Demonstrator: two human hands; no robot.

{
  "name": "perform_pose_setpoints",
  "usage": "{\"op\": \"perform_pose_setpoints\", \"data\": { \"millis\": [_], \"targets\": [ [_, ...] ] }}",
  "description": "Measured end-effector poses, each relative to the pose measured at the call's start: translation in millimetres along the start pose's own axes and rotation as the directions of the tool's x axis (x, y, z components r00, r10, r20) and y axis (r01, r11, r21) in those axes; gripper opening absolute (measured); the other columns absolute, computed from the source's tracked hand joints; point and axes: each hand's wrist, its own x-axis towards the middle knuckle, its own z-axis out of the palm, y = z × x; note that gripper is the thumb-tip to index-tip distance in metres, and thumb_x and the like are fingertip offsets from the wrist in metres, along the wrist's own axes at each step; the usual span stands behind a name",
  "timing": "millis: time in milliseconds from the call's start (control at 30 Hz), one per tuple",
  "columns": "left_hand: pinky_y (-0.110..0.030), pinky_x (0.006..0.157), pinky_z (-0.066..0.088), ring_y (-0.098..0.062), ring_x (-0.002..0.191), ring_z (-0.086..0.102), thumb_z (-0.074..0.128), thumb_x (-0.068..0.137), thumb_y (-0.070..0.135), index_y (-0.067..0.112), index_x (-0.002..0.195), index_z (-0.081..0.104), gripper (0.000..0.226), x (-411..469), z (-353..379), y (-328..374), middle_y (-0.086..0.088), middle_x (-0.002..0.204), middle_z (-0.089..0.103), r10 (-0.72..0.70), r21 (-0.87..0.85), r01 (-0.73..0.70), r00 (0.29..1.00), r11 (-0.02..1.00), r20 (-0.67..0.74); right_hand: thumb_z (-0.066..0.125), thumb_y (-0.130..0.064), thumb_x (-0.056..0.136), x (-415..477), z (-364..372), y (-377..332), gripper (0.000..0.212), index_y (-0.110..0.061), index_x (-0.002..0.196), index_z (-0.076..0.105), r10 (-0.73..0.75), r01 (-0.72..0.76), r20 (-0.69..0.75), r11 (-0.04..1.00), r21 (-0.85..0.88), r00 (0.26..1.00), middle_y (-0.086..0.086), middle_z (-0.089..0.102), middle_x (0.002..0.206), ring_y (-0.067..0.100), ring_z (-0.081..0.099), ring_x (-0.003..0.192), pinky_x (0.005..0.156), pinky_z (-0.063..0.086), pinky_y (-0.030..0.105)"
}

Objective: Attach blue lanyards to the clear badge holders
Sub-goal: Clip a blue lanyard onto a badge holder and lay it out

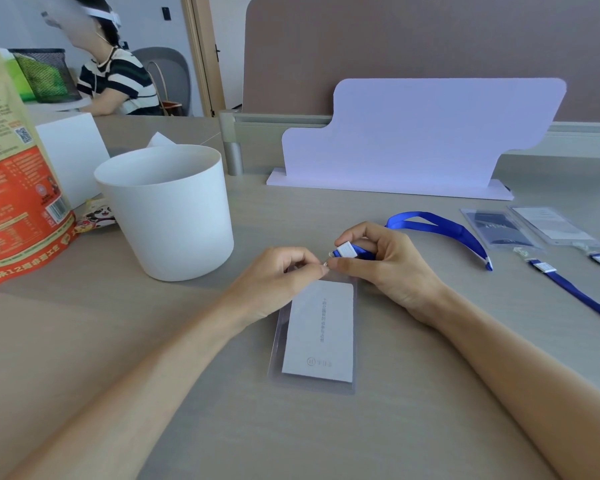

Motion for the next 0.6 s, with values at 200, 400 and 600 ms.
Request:
{"op": "perform_pose_setpoints", "data": {
  "millis": [200,400,600],
  "targets": [
    [-0.009,0.054,0.031,-0.002,0.058,0.042,0.058,0.090,0.026,0.012,0.081,0.069,0.019,-0.5,1.8,1.1,0.008,0.062,0.051,0.011,-0.011,-0.011,0.999,1.000,-0.034,0.075,-0.002,0.080,-0.4,0.5,-0.6,0.017,-0.005,0.093,0.065,-0.010,0.010,0.006,1.000,-0.012,1.000,0.022,0.072,0.091,0.021,0.059,0.078,0.078,0.047,0.033],
    [-0.009,0.046,0.028,-0.001,0.049,0.038,0.062,0.087,0.022,0.013,0.076,0.068,0.016,1.9,2.6,-2.4,0.016,0.048,0.044,0.041,0.029,-0.039,0.997,0.999,-0.067,0.077,-0.006,0.078,0.7,3.0,-0.2,0.018,-0.008,0.089,0.064,-0.017,0.018,0.018,0.999,-0.047,1.000,0.036,0.061,0.087,0.023,0.043,0.071,0.067,0.036,0.033],
    [-0.009,0.047,0.029,-0.001,0.049,0.040,0.063,0.084,0.020,0.014,0.072,0.066,0.013,2.0,2.7,-2.8,0.017,0.047,0.046,0.049,0.060,-0.045,0.997,0.997,-0.062,0.076,-0.001,0.077,0.7,3.8,0.2,0.019,-0.009,0.085,0.060,-0.020,0.022,0.024,0.998,-0.061,0.999,0.028,0.066,0.082,0.024,0.043,0.068,0.063,0.037,0.032]
  ]
}}
